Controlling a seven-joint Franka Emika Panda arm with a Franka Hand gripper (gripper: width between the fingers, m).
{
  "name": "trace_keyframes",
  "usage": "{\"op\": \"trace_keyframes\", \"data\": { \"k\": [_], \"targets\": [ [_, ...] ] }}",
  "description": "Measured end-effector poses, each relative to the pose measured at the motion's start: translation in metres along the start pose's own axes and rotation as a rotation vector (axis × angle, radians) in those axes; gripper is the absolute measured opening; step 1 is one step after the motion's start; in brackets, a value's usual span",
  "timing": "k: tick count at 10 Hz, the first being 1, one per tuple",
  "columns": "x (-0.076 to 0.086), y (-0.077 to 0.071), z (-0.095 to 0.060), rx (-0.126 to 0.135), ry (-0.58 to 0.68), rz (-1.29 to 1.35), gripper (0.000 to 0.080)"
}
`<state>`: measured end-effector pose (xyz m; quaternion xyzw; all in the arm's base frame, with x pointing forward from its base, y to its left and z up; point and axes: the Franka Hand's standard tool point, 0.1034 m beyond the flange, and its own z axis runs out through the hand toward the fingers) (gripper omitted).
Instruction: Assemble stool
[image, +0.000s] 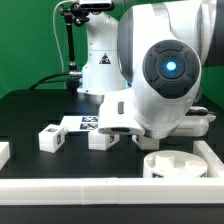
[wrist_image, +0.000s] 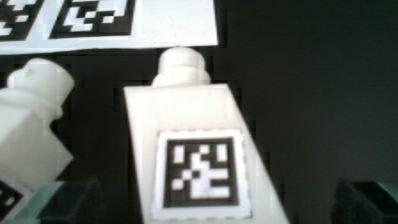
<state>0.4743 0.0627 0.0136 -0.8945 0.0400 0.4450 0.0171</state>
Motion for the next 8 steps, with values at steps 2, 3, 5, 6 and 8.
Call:
{"op": "trace_keyframes", "data": {
  "k": [2,3,5,6,8],
  "targets": [
    [0.0019,0.0003,0.0057,-0.001,0.0,0.001,0.0649],
    [0.0032,-0.0005,0.0077,-0.002,0.005,0.001,0.0649],
    [0.0045,-0.0006,0.0102,-0.002,0.009,0.003,0.0649],
    [0.0046,-0.0005,0.0101,-0.002,0.009,0.003,0.0513],
    [0.0047,-0.0006,0.0097,-0.002,0.01,0.002,0.0374]
  ]
}}
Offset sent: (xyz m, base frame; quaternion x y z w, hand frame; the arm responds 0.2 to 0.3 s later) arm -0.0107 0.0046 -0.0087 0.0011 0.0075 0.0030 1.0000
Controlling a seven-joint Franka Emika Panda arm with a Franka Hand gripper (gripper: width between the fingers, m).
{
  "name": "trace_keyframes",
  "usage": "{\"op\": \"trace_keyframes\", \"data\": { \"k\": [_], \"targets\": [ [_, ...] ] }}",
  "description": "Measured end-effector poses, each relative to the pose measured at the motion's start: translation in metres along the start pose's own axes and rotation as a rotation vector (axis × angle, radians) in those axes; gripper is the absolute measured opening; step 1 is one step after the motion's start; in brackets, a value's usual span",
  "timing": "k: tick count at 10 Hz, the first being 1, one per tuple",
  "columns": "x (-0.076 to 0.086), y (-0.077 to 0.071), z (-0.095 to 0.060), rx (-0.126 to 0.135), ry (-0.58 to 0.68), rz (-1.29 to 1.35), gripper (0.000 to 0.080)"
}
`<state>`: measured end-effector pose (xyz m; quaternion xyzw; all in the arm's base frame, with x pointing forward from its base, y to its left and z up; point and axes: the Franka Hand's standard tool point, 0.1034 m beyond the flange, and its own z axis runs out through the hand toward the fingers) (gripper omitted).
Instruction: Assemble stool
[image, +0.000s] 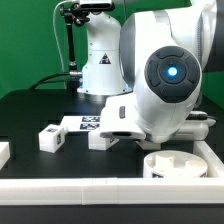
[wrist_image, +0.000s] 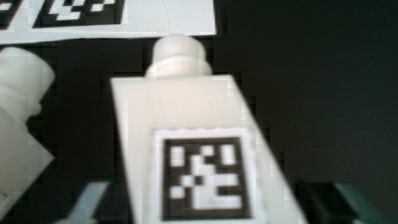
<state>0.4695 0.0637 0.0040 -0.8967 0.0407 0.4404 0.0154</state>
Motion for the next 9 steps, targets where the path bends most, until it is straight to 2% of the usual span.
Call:
{"op": "trace_keyframes", "data": {
  "k": [1,4,5,7,9],
  "targets": [
    [0.0,0.0,0.0,0.0,0.0,0.0,0.032],
    [0.0,0.0,-0.004,0.002,0.006,-0.001,0.032],
    [-0.004,-0.001,-0.011,0.001,0.009,-0.003,0.032],
    [-0.023,-0.006,-0.043,-0.001,0.013,-0.001,0.032],
    [-0.034,-0.015,-0.074,-0.006,0.036,0.012,0.0321]
  ]
}}
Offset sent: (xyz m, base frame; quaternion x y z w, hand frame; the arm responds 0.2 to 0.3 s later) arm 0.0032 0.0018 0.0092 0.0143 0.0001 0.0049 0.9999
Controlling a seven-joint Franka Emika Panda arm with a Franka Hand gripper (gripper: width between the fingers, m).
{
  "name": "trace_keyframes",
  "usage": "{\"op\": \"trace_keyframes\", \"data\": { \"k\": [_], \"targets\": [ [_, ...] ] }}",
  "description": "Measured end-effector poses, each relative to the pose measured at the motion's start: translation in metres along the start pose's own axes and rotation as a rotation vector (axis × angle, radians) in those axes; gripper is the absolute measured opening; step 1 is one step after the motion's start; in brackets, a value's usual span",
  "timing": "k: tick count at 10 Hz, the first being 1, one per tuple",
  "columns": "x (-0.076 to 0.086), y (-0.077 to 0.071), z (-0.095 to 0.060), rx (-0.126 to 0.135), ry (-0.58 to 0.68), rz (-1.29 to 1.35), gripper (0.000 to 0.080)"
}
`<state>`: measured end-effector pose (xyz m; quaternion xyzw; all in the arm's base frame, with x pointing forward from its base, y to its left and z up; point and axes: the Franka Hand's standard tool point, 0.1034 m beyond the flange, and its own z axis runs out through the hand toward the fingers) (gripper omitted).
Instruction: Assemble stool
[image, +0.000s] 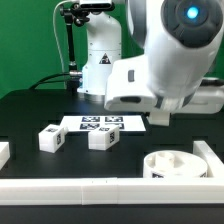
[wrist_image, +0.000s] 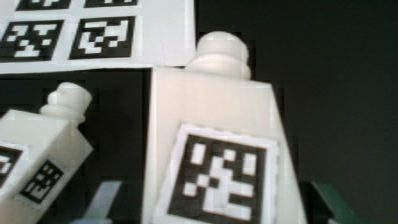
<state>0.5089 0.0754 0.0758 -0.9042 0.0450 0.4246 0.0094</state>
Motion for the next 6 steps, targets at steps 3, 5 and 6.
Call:
{"op": "trace_keyframes", "data": {
  "k": [3,5,6],
  "targets": [
    [0.004,-0.002,-0.004,0.002,0.033,-0.001,0.0321],
    [0.015,-0.005,-0.011,0.011,0.128,-0.003,0.0321],
    [0.012,-0.006,-0.016,0.017,0.191,-0.005,0.0321]
  ]
}}
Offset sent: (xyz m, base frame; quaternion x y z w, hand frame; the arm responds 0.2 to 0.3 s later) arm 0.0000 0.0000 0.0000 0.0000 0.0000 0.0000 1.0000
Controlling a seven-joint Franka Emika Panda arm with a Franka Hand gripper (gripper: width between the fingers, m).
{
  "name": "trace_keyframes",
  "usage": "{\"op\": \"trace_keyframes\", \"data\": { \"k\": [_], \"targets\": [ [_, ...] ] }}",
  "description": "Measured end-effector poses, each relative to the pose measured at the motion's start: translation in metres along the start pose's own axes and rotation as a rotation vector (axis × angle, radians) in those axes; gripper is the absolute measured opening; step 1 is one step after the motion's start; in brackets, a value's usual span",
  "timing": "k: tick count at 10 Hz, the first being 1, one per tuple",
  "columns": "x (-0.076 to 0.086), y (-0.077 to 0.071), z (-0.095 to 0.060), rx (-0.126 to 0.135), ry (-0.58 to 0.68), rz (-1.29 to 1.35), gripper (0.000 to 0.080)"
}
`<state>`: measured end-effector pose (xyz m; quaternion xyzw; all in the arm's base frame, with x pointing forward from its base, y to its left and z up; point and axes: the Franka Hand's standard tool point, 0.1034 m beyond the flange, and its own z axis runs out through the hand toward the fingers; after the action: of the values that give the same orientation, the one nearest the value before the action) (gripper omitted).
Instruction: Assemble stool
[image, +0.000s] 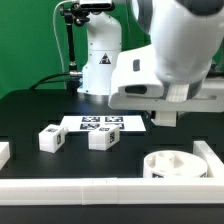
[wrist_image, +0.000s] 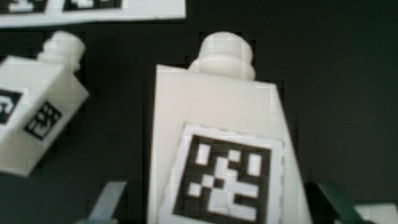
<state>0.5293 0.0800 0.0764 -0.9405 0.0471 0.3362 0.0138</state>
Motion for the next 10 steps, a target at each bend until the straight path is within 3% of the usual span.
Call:
{"op": "trace_keyframes", "data": {
  "k": [4,10],
  "targets": [
    [-0.008,-0.008,-0.052,0.027,0.229,-0.015,0.0321],
    [0.004,-0.018,-0.062,0.071,0.64,-0.028,0.0321]
  ]
}}
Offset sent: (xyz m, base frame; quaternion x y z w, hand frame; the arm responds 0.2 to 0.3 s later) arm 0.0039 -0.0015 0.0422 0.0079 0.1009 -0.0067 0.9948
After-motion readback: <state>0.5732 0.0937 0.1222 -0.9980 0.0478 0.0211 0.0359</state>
